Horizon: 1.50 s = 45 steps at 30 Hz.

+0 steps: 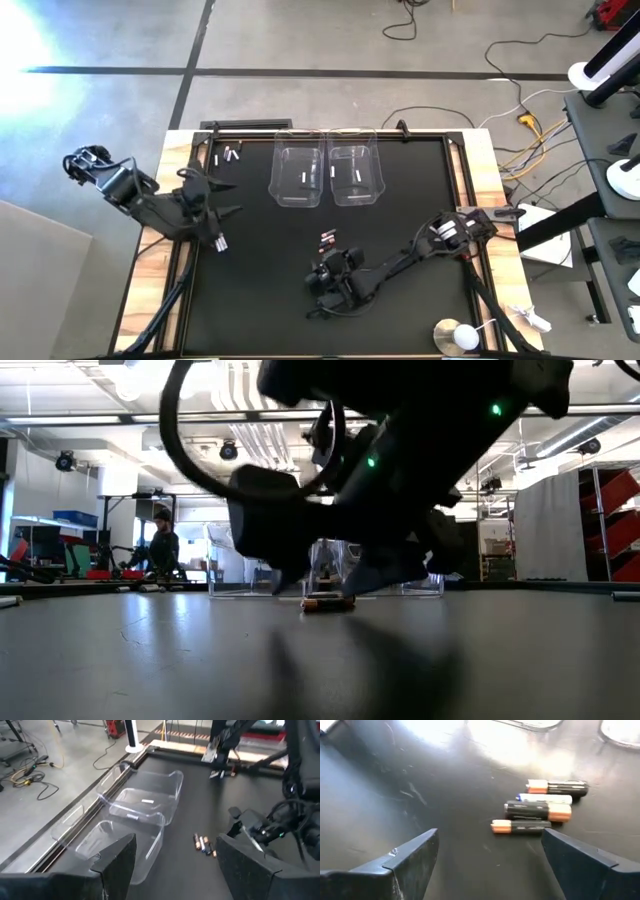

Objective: Sort batteries
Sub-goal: Put the black battery into the left transparent bin

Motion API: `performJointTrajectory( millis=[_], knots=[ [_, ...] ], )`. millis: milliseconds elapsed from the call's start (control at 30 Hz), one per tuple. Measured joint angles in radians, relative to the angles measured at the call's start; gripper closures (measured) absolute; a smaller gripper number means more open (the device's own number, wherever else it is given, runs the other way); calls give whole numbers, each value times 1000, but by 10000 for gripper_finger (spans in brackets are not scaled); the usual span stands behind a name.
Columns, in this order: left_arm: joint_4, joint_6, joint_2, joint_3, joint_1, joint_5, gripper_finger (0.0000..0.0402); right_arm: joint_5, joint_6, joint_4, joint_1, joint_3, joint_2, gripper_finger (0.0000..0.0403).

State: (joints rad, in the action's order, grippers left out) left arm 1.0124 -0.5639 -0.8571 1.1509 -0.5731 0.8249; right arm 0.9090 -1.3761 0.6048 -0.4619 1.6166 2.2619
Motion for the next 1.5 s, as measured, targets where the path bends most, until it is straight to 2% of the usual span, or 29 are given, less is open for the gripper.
performJointTrajectory(
  millis=[167,533,700,1067,1500],
  knots=[
    [1,-22,11,-50,1,-4,149,60,-7,33,14,-2,10,71],
    [0,-65,12,-83,1,-2,149,51,-53,-8,36,-5,52,75],
    [-1,-75,13,-83,1,-2,149,46,-24,-7,35,-5,57,86],
    [-10,-93,14,-83,1,2,149,15,7,-5,37,-12,56,131],
    [-54,-104,20,-65,0,3,149,-36,26,-2,37,-6,48,201]
  ],
)
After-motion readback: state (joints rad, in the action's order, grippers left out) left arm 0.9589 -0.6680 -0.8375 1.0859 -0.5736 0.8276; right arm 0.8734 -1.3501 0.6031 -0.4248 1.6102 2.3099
